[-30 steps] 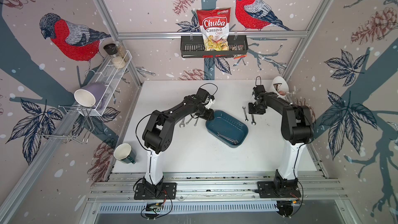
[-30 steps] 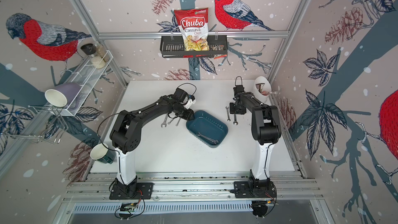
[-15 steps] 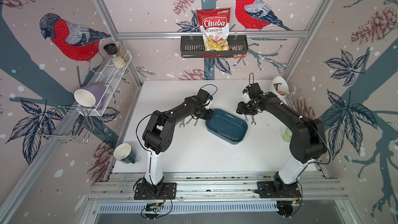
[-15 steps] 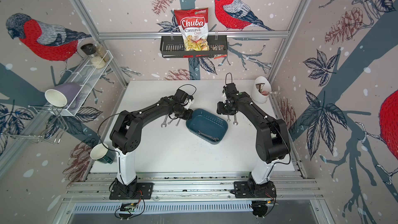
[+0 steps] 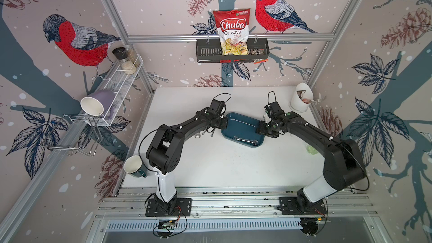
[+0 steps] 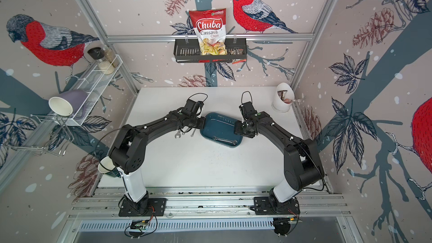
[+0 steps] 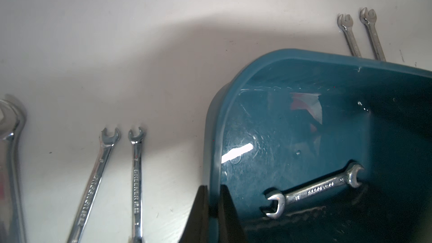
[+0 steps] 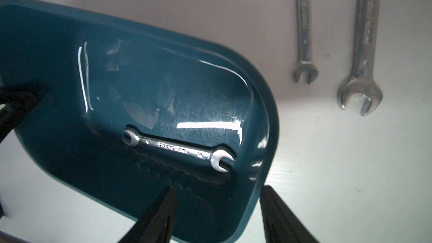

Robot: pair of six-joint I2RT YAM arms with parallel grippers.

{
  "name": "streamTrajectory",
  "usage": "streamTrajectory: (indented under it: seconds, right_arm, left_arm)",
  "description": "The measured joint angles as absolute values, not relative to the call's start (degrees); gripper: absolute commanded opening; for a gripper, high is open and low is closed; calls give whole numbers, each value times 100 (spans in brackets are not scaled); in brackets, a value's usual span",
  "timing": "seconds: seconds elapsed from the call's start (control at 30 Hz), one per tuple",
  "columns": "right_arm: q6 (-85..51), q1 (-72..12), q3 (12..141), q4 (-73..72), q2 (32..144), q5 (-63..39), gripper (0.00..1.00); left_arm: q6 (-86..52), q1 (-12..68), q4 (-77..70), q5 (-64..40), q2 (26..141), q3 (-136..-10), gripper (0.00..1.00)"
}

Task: Take out the wrench from the storage box
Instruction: Adjust the storage box at the center of the board.

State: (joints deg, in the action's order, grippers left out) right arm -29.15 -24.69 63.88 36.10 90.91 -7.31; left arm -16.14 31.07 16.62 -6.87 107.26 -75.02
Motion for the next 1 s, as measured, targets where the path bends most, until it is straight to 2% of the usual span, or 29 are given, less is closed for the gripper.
streamTrajectory:
  seconds: [0.27, 0.5, 0.6, 0.73, 0.9, 1.0]
  right_arm:
    - [-3308, -2471, 6034, 2974, 9264, -537, 60]
    - [-3441, -2432, 5833, 2458, 9292, -405, 38]
    - [-3441, -2429, 5780, 2377, 9332, -397, 36]
    - [-3433, -2410, 5898, 2484, 9428, -360, 42]
    - [-3382, -2276, 6134, 2875, 9371, -456, 53]
    - [-3293, -2180, 6294, 3223, 9244, -626, 54]
  left_arm:
    - [-1898, 3297, 932, -436, 10250, -6748, 0]
    - [-1966, 3426, 246, -222, 9786, -6040, 0]
    - [-1966, 3444, 211, -176, 9808, -6051, 0]
    - [-1970, 3441, 956, -185, 10322, -6989, 0]
    - [-2062, 3389, 2663, -558, 11155, -8591, 0]
    - [-2246, 3389, 3688, -794, 11493, -9212, 0]
